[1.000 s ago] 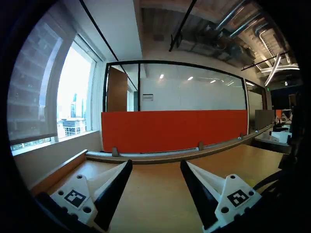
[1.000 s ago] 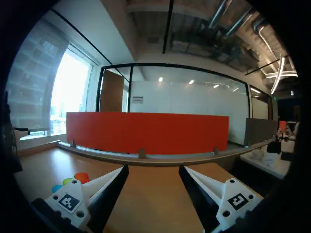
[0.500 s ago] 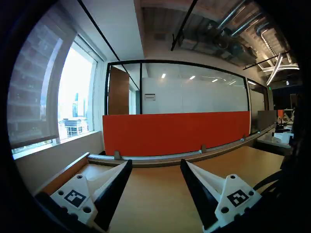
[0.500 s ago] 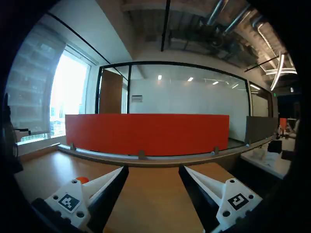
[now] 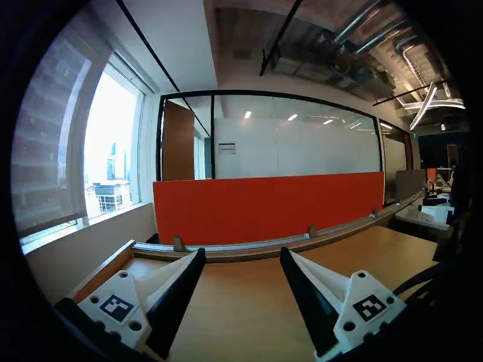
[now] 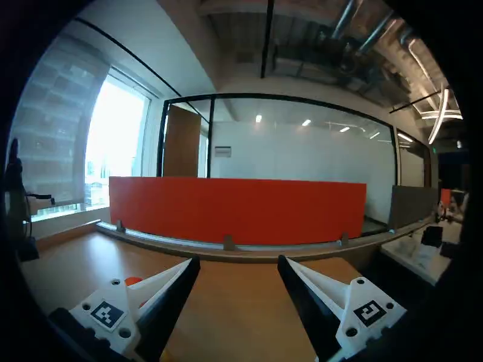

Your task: Pour water

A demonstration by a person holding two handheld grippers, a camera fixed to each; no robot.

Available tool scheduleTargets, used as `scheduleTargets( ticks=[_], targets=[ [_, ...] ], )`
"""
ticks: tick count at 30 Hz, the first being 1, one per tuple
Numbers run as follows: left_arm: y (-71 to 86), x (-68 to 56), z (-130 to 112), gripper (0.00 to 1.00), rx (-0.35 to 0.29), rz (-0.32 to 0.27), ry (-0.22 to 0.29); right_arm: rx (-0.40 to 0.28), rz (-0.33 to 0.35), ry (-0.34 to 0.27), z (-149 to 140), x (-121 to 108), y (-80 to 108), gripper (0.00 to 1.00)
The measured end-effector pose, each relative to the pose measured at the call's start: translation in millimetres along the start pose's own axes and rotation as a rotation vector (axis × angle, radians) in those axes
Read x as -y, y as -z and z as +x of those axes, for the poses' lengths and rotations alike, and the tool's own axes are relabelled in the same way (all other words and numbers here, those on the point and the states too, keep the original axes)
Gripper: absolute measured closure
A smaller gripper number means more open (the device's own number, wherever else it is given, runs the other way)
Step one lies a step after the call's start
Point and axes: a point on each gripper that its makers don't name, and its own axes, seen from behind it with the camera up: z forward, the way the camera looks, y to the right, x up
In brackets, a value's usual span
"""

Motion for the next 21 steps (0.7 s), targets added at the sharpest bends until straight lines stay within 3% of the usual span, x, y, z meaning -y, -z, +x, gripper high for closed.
scheduleTargets(
  ticks=[11, 21],
  targets=[
    [-4.3, -16.0, 4.0, 0.09, 0.020, -0.108, -0.072, 0.035, 0.117, 0.073, 4.0, 20.1, -4.5, 0.00],
    [-4.2, -39.6, 3.4, 0.09, 0.041, -0.254, -0.128, 0.074, 0.244, 0.168, 7.9, 40.3, -6.3, 0.00]
  ],
)
